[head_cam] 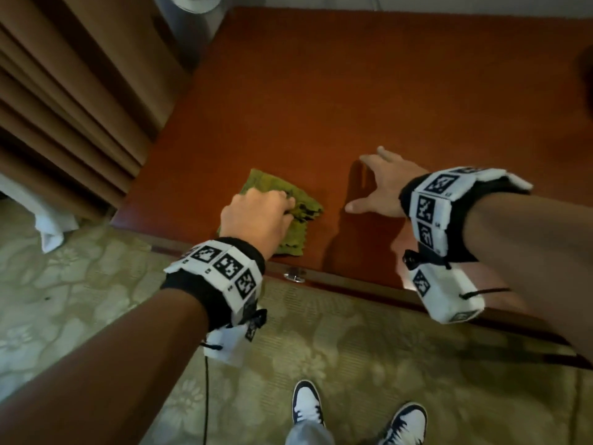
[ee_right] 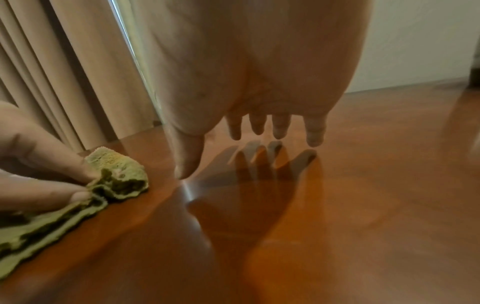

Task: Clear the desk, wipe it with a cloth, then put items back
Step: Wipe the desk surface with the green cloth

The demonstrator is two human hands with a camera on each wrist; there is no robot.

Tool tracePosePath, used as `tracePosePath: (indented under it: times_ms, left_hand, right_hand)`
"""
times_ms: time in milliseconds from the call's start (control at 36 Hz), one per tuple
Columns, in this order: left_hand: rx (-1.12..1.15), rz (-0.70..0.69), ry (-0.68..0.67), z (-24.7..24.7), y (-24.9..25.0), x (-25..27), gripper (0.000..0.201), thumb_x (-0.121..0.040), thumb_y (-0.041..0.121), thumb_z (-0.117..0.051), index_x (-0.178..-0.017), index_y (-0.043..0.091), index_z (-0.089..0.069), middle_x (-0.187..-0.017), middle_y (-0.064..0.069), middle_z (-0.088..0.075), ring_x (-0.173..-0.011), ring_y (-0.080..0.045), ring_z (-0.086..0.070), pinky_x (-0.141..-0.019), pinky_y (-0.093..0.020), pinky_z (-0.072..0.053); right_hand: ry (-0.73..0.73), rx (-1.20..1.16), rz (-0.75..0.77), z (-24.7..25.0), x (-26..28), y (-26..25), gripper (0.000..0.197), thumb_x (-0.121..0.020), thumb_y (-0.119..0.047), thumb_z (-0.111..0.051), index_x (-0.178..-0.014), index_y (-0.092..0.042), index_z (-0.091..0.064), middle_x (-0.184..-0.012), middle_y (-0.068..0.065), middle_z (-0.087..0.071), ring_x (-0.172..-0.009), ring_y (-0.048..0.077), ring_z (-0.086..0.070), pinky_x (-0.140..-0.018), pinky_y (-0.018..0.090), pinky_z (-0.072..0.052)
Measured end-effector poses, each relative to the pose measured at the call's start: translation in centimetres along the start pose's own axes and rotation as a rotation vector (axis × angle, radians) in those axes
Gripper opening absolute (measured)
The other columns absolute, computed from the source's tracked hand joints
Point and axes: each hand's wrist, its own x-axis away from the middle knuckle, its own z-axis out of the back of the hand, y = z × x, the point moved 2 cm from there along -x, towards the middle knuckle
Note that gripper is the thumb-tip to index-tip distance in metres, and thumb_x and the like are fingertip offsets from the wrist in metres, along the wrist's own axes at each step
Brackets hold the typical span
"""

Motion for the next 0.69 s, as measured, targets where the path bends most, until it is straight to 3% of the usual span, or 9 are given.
tracePosePath:
  times_ms: [111,250,417,556,694]
  left_hand:
    - [-0.013,0.108,0.0,0.2,-4.3,-0.3,0.032,-0.096,0.042,-0.052,-0.126,0.035,-0.06,-0.117,-0.008,-0.064,-0.105,-0.037,-0.056,-0.081,-0.042,-0.048]
    - [-0.023,0.165,0.019,0.2,-8.2,-0.4,0.032,-0.095,0.042,-0.054,-0.125,0.038,-0.061,-0.123,-0.003,-0.064,-0.107,-0.038,-0.056,-0.083,-0.045,-0.048]
    - [0.07,0.155,0.074,1.3,-8.0,-3.7,0.029,-0.093,0.038,-0.058,-0.121,0.034,-0.066,-0.123,-0.002,-0.065,-0.111,-0.036,-0.057,-0.089,-0.045,-0.048]
    - [0.076,0.147,0.116,2.1,-6.5,-5.8,0.028,-0.096,0.031,-0.054,-0.121,0.025,-0.066,-0.12,-0.011,-0.064,-0.109,-0.039,-0.057,-0.088,-0.046,-0.049]
    - [-0.059,0.119,0.045,2.8,-5.0,-4.1,0.028,-0.096,0.016,-0.05,-0.122,0.015,-0.062,-0.119,-0.016,-0.058,-0.11,-0.039,-0.054,-0.082,-0.045,-0.049]
  right_hand:
    - [-0.085,0.094,-0.009,-1.6,-0.5,-2.7,0.117,-0.069,-0.073,-0.065,-0.152,-0.037,0.008,-0.16,-0.001,0.015,-0.146,0.036,0.01,-0.116,0.055,-0.011]
    - [-0.103,0.151,-0.04,-1.4,-0.5,-3.0,0.122,-0.064,-0.074,-0.068,-0.151,-0.038,0.009,-0.16,-0.001,0.015,-0.146,0.037,0.007,-0.115,0.057,-0.014]
    - [-0.134,0.166,-0.072,-1.0,-0.7,-3.6,0.123,-0.065,-0.068,-0.073,-0.152,-0.036,0.008,-0.16,0.0,0.014,-0.146,0.038,0.005,-0.114,0.058,-0.018]
    - [-0.124,0.148,-0.088,-1.2,-1.2,-3.5,0.125,-0.062,-0.067,-0.076,-0.151,-0.039,0.006,-0.16,-0.002,0.015,-0.146,0.036,0.005,-0.114,0.058,-0.018]
    - [-0.124,0.151,-0.101,-0.9,-1.0,-4.1,0.125,-0.056,-0.066,-0.08,-0.151,-0.04,-0.003,-0.161,-0.002,0.007,-0.146,0.037,-0.004,-0.113,0.057,-0.023]
